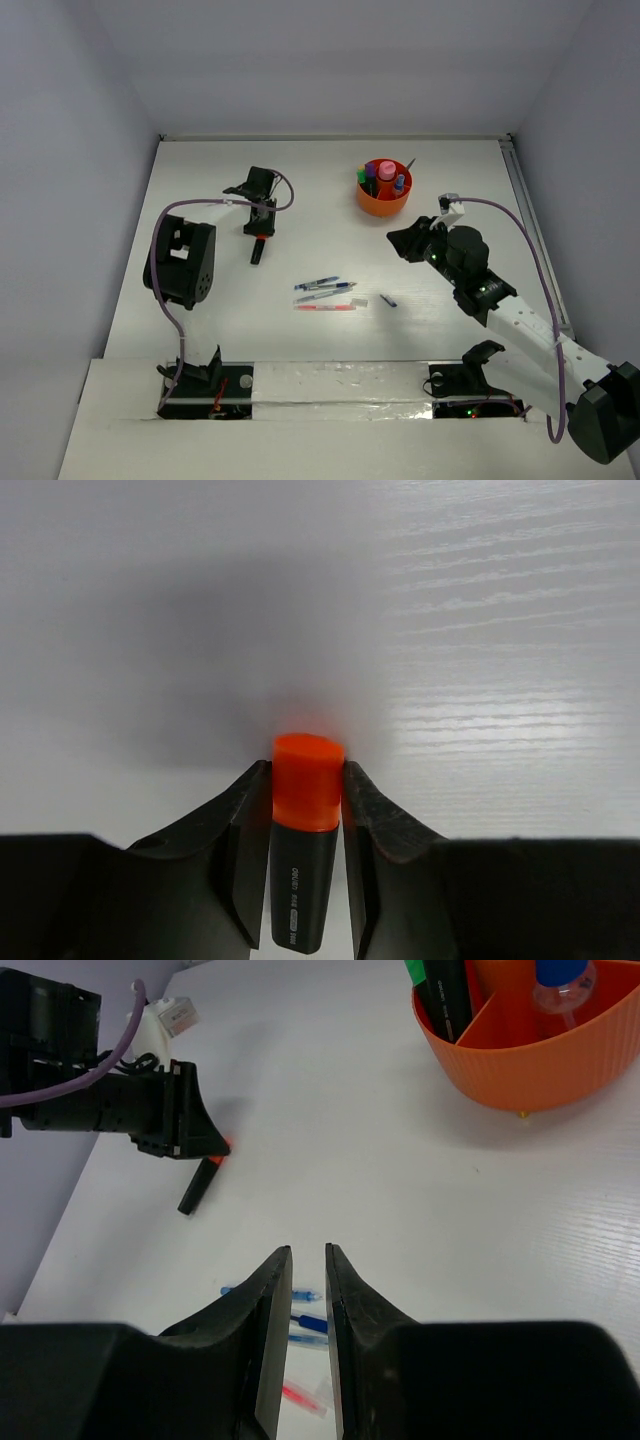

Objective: Sort the stationery into containers
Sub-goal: Pick up the pen from the center of the board, then place the pen in the storage box.

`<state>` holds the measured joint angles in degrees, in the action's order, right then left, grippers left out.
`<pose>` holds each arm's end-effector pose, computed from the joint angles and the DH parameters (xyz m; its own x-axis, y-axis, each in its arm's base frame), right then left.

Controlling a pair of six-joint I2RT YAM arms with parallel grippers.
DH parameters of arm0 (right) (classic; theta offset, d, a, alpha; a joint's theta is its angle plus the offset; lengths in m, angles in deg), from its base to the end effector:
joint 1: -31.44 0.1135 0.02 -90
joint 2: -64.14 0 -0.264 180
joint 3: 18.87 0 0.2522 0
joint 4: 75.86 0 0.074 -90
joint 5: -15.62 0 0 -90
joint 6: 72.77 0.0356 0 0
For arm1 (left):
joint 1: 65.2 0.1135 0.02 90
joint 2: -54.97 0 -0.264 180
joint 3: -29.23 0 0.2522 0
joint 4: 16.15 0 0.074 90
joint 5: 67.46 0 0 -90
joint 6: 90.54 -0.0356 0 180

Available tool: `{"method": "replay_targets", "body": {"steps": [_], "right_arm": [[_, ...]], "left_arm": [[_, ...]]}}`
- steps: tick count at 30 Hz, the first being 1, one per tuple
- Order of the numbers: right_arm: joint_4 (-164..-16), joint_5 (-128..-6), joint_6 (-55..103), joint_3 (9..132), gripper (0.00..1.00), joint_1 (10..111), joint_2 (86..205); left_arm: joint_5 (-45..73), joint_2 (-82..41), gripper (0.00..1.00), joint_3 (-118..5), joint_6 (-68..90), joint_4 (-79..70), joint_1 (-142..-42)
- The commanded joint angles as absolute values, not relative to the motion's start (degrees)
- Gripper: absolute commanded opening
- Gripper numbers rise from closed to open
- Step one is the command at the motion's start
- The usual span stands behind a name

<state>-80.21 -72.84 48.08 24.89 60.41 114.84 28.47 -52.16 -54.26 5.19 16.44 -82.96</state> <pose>0.1838 0.1028 0.2659 -0.4072 0.3605 -0.8392 -0.3476 0.7885 0.5074 0.3722 -0.1153 0.1737 -0.8125 0.1560 -0.5617 0.1684 0.9853 0.0300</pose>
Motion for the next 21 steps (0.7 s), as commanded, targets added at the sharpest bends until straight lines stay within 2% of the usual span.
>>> {"method": "replay_targets", "body": {"steps": [1,6,10,11,16,21], "right_arm": [[-78.54,-72.80,47.38,26.18,0.26,60.97,114.15],[-78.28,-73.50,47.47,25.91,0.25,60.97,114.24],[-78.19,-74.03,47.47,25.74,0.08,60.97,114.24],[-78.19,-74.21,47.38,25.65,0.00,60.97,114.41],[-78.01,-76.14,47.29,25.74,0.00,60.97,115.47],[-77.66,-76.67,47.55,25.30,0.00,60.97,115.29]], "left_arm": [[22.81,-46.65,0.00,-55.36,9.55,16.43,-83.56],[21.13,-39.17,0.00,-58.88,20.69,4.60,-88.13],[22.01,-37.84,0.00,-61.16,26.60,-5.97,-93.66],[22.88,-38.54,0.00,-62.13,26.88,-7.38,-95.16],[31.23,-41.18,0.00,-64.51,27.40,-19.83,-102.37],[36.76,-45.31,0.00,-65.30,28.20,-31.63,-104.13]]}}
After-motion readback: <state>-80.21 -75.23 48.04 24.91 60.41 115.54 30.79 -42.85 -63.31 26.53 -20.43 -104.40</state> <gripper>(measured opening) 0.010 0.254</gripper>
